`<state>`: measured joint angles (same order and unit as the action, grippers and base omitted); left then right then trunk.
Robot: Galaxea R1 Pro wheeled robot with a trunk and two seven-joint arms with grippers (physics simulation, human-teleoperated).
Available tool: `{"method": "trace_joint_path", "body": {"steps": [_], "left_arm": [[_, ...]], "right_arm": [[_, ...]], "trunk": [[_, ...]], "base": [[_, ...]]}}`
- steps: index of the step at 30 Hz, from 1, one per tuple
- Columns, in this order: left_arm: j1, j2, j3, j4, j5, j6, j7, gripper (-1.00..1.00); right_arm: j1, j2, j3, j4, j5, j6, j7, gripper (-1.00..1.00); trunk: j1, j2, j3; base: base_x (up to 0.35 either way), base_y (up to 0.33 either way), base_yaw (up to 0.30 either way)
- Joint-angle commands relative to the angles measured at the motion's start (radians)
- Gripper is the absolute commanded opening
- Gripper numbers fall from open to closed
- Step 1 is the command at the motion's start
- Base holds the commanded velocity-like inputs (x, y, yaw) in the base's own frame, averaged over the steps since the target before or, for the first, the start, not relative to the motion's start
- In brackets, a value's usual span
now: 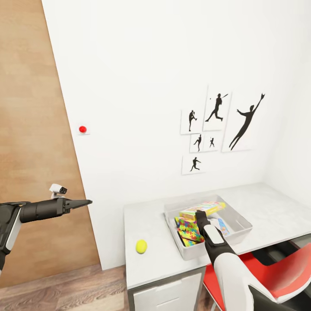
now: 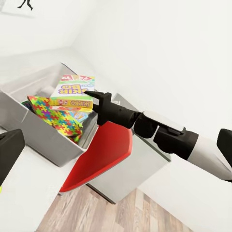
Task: Put all the toys in the child's room - the three board games (two on the bed and one on the table), the two jigsaw puzzles on the table, and the tennis ball on the table - inside the toy box on the table in the child's room.
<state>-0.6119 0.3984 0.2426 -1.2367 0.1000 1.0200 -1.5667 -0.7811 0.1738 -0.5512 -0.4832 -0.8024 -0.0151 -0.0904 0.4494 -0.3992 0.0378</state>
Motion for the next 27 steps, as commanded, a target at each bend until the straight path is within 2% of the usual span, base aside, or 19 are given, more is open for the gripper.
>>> {"method": "trace_joint_path", "body": {"steps": [1, 14, 15, 27], "left_arm": [[0.000, 0.000, 0.000, 0.000, 0.000, 0.011, -0.004, 1.00], [0.000, 0.000, 0.000, 0.000, 0.000, 0.010, -0.004, 1.00], [0.000, 0.000, 0.000, 0.000, 0.000, 0.011, -0.004, 1.00], [0.000, 0.000, 0.000, 0.000, 0.000, 0.010, -0.004, 1.00]], "right_arm": [[-0.001, 0.001, -0.001, -0.002, -0.011, -0.002, -0.003, -1.00], [-0.001, 0.001, -0.001, -0.002, -0.011, -0.002, -0.004, -1.00], [-0.001, 0.001, -0.001, -0.001, -0.011, -0.002, -0.005, 1.00], [-0.001, 0.001, -0.001, -0.002, -0.012, -0.002, -0.004, 1.00]], "trunk": [[0.001, -0.001, 0.000], [0.001, -0.001, 0.000], [0.001, -0.001, 0.000], [0.001, -0.001, 0.000]], "base": [[0.123, 0.069, 0.000], [0.050, 0.009, 0.000], [0.006, 0.000, 0.000], [0.000, 0.000, 0.000]]}}
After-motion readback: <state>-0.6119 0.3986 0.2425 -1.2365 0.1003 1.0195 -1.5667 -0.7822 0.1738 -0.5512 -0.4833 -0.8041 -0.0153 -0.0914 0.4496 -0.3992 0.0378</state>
